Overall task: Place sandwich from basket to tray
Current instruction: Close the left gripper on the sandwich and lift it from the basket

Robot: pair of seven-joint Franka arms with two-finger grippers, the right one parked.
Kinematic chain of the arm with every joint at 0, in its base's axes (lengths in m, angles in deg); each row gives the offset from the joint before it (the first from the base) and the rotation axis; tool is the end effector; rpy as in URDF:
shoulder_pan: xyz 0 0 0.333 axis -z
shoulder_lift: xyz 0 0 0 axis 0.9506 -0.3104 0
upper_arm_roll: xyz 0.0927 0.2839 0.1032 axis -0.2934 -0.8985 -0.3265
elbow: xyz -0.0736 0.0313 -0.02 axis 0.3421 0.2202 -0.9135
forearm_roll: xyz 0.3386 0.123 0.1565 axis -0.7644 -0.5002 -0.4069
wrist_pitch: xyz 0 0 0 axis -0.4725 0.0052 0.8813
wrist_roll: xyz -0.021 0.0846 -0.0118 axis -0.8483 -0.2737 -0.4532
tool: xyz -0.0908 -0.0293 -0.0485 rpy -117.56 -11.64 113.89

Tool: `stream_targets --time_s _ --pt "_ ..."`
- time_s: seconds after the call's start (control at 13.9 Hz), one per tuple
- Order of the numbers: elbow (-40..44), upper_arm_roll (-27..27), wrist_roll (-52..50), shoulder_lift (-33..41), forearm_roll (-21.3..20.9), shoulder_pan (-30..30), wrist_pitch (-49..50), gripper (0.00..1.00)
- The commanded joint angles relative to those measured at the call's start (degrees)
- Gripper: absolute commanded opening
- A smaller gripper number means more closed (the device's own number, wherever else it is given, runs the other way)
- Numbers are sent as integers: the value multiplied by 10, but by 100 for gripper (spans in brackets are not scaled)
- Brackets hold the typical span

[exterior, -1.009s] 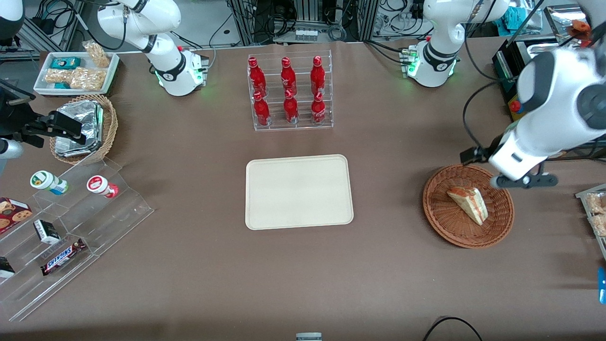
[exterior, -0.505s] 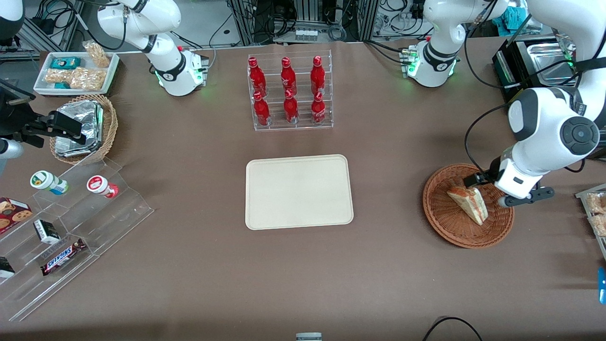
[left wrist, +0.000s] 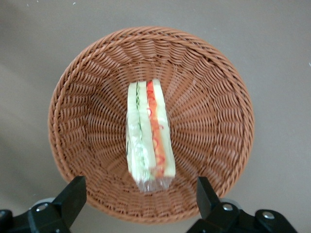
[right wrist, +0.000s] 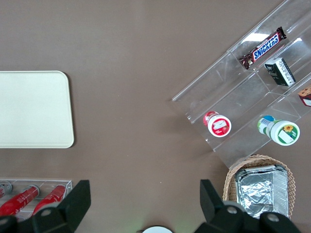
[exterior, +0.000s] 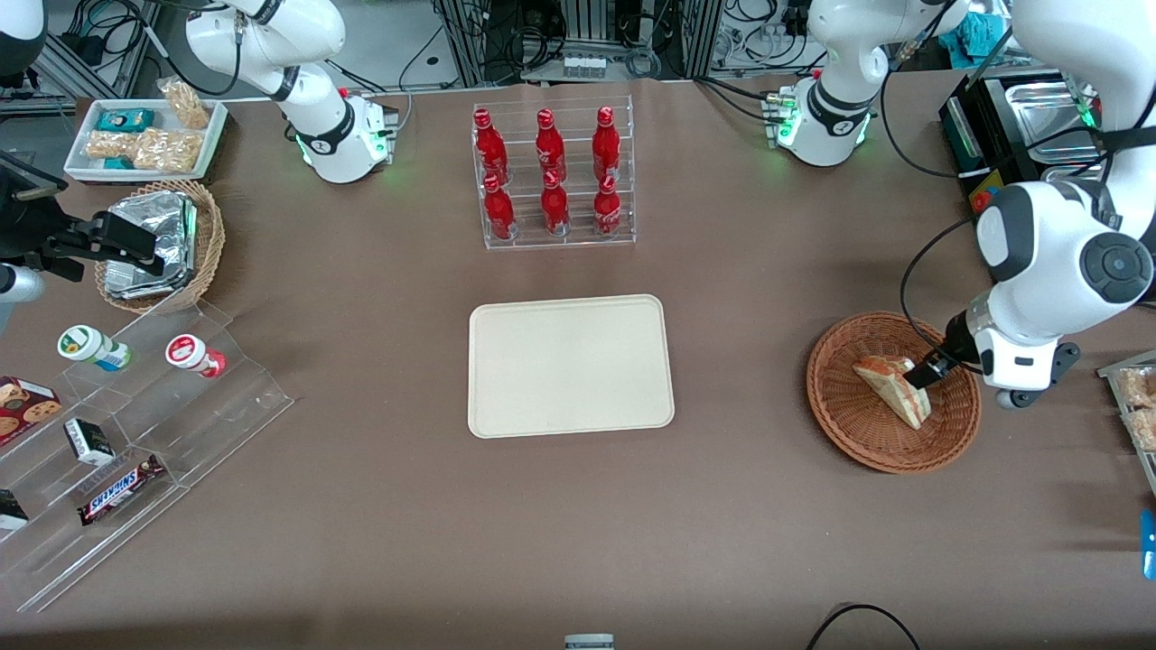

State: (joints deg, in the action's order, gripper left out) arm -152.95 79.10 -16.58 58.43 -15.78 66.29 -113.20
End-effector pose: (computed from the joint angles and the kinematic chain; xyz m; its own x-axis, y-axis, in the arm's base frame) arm 0.5827 0.0181 0.3351 0.7703 0.6370 -0.0288 0.6369 -0.7708 -0.0159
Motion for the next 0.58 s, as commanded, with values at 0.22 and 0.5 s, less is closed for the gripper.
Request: stream_targets --time_s 0.22,0.5 --pt "2 5 -78 -65 1 -3 -49 100" --pt "-3 5 -88 -80 -4 0 -31 41"
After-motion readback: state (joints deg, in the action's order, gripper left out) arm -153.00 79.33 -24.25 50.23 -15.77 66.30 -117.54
